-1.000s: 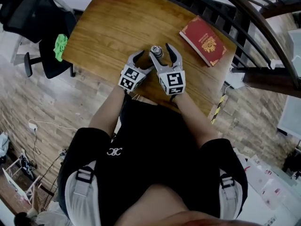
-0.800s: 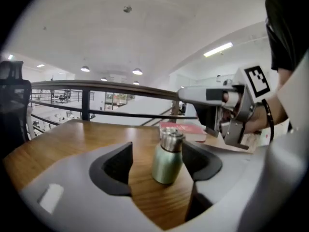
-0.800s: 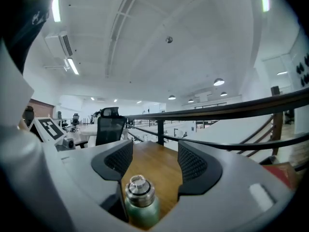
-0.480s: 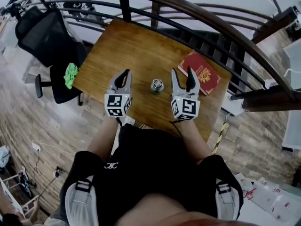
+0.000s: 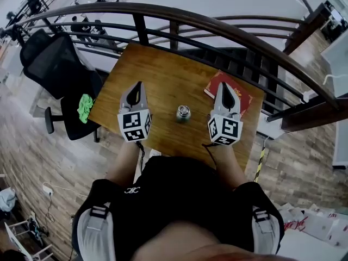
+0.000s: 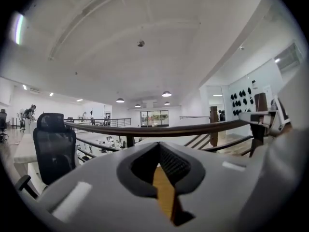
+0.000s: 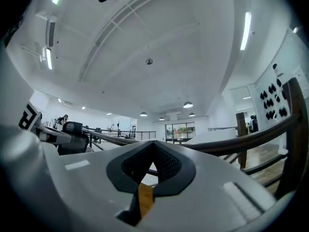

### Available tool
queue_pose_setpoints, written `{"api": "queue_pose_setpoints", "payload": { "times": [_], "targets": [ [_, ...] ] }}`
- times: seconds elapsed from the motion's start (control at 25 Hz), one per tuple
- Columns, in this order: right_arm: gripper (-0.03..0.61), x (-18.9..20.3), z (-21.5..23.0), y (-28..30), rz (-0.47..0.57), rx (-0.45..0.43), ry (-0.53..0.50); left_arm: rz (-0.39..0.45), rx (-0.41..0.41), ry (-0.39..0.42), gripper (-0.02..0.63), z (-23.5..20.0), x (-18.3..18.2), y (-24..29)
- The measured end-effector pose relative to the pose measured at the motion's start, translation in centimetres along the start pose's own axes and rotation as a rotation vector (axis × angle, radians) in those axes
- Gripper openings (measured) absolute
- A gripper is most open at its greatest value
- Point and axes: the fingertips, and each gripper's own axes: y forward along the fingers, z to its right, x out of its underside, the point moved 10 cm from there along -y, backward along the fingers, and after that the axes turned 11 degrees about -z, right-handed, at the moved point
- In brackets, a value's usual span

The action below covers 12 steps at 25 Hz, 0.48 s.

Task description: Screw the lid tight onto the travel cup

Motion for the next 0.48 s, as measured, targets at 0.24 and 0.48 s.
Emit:
{"api": "queue_pose_setpoints", "payload": {
  "times": [0.24,0.48],
  "targets": [
    [0.003,-0.1,-1.2,0.0,-0.006,-0.035,-0.001,0.007,0.065,0.044,0.054,2.0,-0.9,0.1],
    [0.003,0.1,-1.4,0.0,-0.032,-0.063,0.025,-0.003,0.100,0.021,0.054,2.9,-0.7,0.4]
  ]
}}
